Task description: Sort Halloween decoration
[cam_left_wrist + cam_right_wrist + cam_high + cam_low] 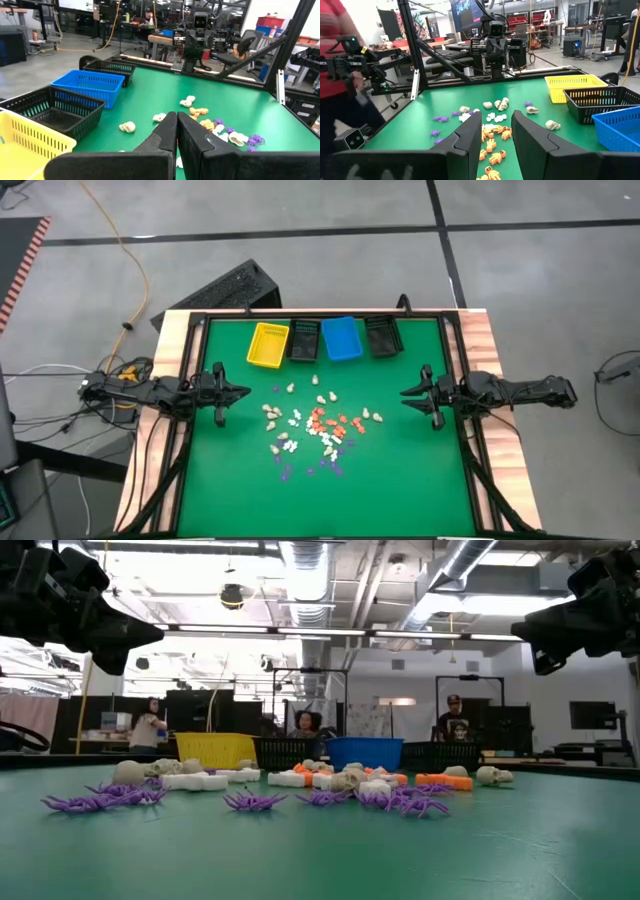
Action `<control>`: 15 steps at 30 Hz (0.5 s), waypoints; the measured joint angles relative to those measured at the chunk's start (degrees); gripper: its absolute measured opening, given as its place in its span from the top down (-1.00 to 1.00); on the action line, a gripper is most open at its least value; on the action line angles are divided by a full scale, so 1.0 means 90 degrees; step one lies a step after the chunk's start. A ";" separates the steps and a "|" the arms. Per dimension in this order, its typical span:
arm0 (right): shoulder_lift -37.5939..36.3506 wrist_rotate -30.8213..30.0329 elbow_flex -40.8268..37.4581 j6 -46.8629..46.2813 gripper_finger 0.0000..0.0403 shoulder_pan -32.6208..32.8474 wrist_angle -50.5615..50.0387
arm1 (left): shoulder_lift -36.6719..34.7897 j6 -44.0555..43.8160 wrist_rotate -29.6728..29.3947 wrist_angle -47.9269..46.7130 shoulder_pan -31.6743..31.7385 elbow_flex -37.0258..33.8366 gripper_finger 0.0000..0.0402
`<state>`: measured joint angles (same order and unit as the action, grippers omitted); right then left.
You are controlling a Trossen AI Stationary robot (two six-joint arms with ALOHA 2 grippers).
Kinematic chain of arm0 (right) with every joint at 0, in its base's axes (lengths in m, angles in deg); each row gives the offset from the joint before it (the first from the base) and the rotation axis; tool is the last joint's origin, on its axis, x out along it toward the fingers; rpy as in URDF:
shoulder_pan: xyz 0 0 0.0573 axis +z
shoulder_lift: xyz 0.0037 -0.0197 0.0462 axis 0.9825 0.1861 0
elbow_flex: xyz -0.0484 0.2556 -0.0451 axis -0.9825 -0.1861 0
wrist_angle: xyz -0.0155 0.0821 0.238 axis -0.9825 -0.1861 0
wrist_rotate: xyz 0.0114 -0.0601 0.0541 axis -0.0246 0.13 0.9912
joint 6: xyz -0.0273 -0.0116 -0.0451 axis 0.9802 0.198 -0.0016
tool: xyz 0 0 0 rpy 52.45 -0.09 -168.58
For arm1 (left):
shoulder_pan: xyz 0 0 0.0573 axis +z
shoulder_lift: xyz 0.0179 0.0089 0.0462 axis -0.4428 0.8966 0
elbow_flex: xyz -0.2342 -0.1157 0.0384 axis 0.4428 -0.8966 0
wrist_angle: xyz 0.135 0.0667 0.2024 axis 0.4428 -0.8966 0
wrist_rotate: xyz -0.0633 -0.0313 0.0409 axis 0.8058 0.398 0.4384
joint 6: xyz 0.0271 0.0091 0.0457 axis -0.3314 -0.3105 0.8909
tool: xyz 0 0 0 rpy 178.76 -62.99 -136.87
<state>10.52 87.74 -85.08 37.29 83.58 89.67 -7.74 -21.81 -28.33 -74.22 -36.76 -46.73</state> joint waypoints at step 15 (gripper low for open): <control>0.0000 0.0000 0.0000 0.0000 0.33 0.0001 0.0000 | 0.0000 -0.0073 -0.0010 0.0032 0.0000 0.0000 1.00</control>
<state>10.52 87.74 -85.08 37.29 83.59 89.67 -7.74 -22.47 -28.41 -73.94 -36.75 -46.74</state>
